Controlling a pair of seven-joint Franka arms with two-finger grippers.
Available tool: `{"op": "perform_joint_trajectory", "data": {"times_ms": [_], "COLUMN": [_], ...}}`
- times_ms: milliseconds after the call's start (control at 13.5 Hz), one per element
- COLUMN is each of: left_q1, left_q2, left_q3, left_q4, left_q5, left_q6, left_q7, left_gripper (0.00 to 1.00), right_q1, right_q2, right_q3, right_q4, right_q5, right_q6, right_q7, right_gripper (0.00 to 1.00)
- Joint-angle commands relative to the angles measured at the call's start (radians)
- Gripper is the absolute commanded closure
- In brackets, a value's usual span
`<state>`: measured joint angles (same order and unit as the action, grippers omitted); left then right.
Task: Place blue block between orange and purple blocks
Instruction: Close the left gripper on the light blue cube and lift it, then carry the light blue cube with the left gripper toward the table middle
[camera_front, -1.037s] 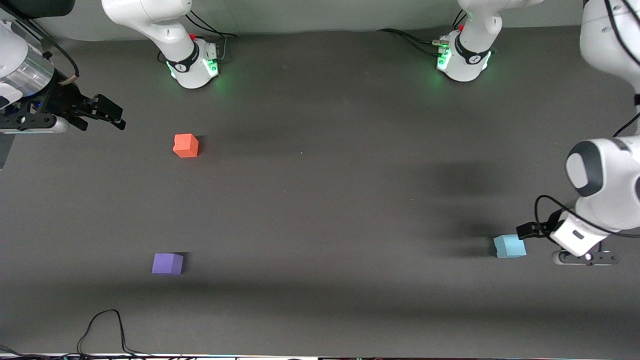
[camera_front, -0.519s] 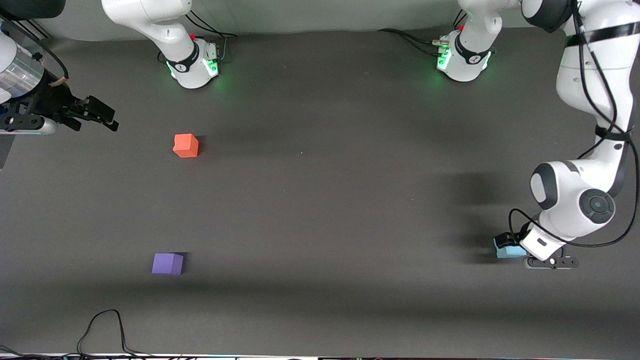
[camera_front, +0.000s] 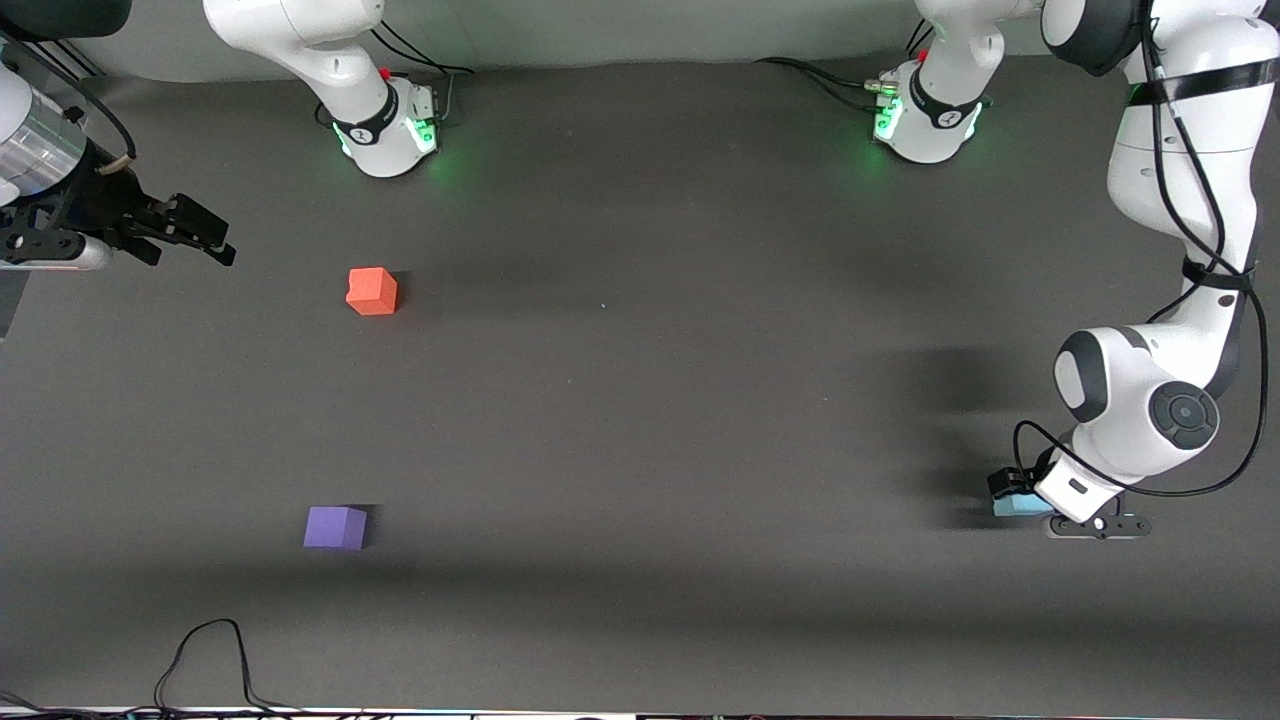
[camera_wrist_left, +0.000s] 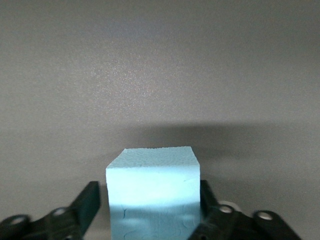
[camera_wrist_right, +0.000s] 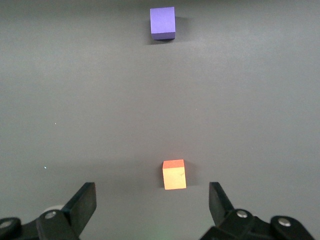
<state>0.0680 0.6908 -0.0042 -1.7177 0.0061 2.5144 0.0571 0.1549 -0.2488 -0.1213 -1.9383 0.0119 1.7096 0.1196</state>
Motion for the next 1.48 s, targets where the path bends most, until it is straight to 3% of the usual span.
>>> {"op": "perform_joint_trajectory", "data": {"times_ms": [0,370,889,1185,1407], "left_q1": [0.003,0.004,0.026,-0.008,-0.144], "left_q2": [-0.01,-0.02,-0.132,-0.22,-0.267], "left_q3": [-0.002,-0.002,-0.003,-0.014,-0.014], "left_q4": [0.0,0.02,0.24,0.248,0.25], "left_q5": [-0.001,-0.001,0.006,-0.001,-0.003], "left_q6": [-0.009,-0.023,-0.46,-0.581,-0.673], "left_q7": [-0.023,-0.019,-0.006,-0.023,-0.138], "left_gripper": [0.5,0.51,0.53,0.53,0.53], "right_q1": [0.012,0.014,0.017,0.014,0.015], "right_q2": [-0.007,-0.001,-0.001,-0.001,-0.003], "right_q3": [-0.008,-0.004,-0.004,-0.009,-0.023], "right_q4": [-0.008,-0.008,-0.011,-0.01,-0.01], "right_q5": [0.002,0.002,0.002,0.003,0.01], "right_q6": [0.013,0.018,0.022,0.028,0.03], "right_q7": [0.002,0.002,0.0,-0.008,-0.009], "right_gripper": [0.0,0.0,0.0,0.0,0.0]}}
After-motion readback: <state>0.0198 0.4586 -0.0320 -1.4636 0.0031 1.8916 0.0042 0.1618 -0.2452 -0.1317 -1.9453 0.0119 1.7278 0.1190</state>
